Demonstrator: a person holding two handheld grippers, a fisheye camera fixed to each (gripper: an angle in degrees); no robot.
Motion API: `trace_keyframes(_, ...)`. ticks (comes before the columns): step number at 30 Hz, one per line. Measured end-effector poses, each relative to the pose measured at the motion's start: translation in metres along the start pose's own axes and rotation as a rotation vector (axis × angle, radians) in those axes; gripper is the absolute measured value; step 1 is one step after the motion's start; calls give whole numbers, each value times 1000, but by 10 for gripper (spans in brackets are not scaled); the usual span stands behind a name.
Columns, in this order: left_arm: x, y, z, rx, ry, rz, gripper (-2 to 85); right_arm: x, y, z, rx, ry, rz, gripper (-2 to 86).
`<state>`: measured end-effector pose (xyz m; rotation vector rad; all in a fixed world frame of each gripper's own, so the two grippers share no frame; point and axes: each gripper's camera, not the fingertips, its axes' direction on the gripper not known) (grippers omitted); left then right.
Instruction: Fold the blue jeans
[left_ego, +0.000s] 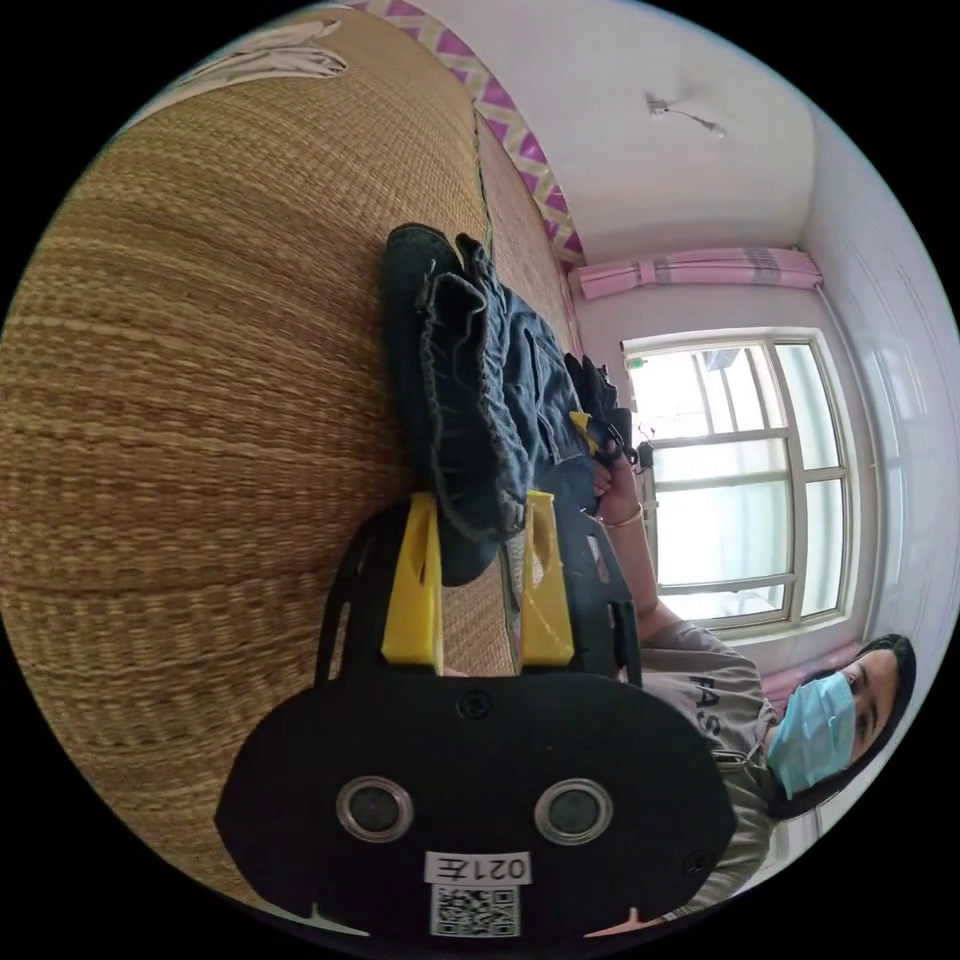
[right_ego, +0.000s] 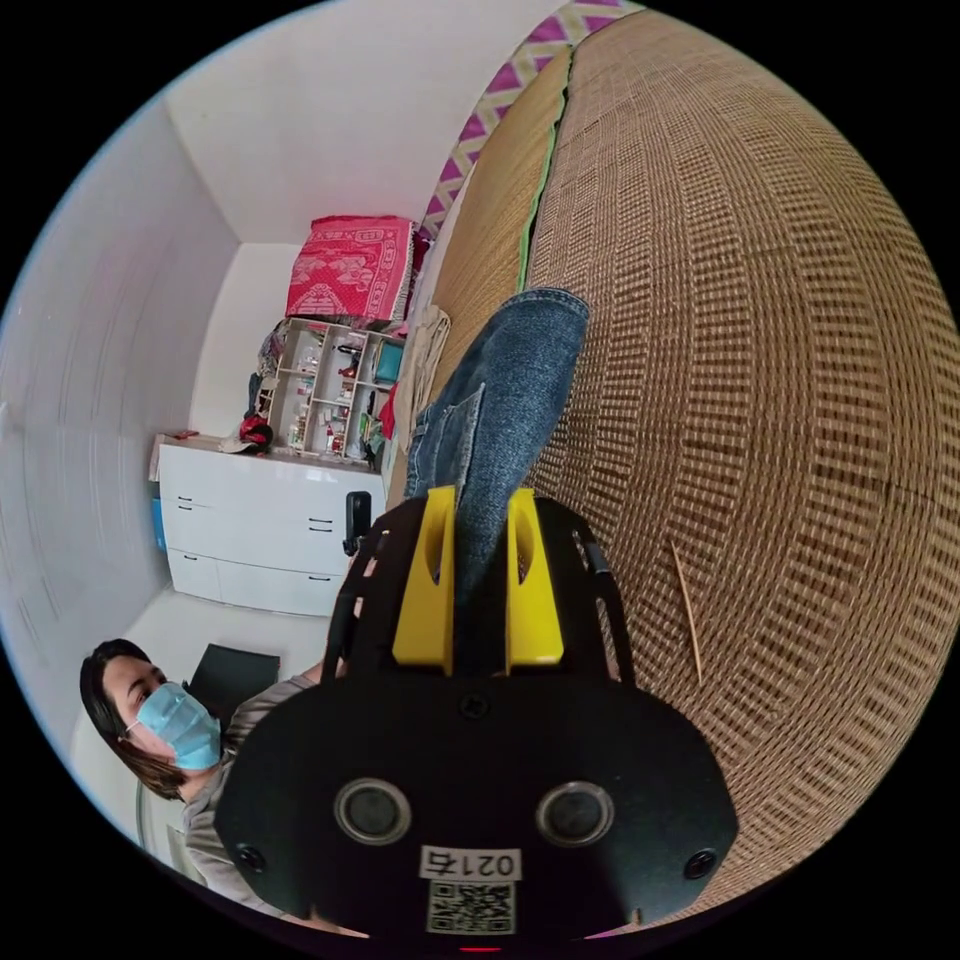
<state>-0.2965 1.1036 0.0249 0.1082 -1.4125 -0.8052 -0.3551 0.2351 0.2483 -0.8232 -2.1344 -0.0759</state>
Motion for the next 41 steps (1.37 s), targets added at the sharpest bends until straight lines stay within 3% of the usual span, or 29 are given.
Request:
trace_keyframes(8, 34, 38, -89, 181, 85, 147, 75, -92, -48, 29, -98, 48, -173, 75)
trace_keyframes(12, 46, 45, -181, 308, 49, 177, 75, -174, -120, 97, -160, 57, -311, 75)
trace_keyframes(19, 46, 65, -355, 702, -45, 153, 76, -312, -260, 237, -167, 25, -523, 77)
trace_keyframes(22, 26, 77, -378, 902, -82, 77, 79, -359, -301, 301, -160, 150, -570, 86)
trace_keyframes(24, -5, 78, -371, 1005, -107, -13, 84, -372, -304, 332, -87, 409, -595, 84)
trace_keyframes(27, -97, 61, -332, 912, -46, -265, 92, -351, -286, 350, -90, 539, -616, 71)
trace_keyframes(29, -129, 77, -313, 941, 139, -238, 87, -327, -268, 349, -178, 532, -631, 66)
trace_keyframes(30, -127, 83, -312, 948, 145, -235, 84, -310, -252, 339, -211, 534, -638, 63)
trace_keyframes(34, -70, 116, -302, 926, 35, -158, 19, -262, -190, 276, -227, 507, -641, 54)
trace_keyframes(36, -39, 125, -285, 890, 74, -36, -1, -235, -142, 217, -212, 476, -629, 44)
trace_keyframes(41, 66, 134, -180, 635, 5, 185, -9, -198, -31, 89, -22, 612, -639, 8)
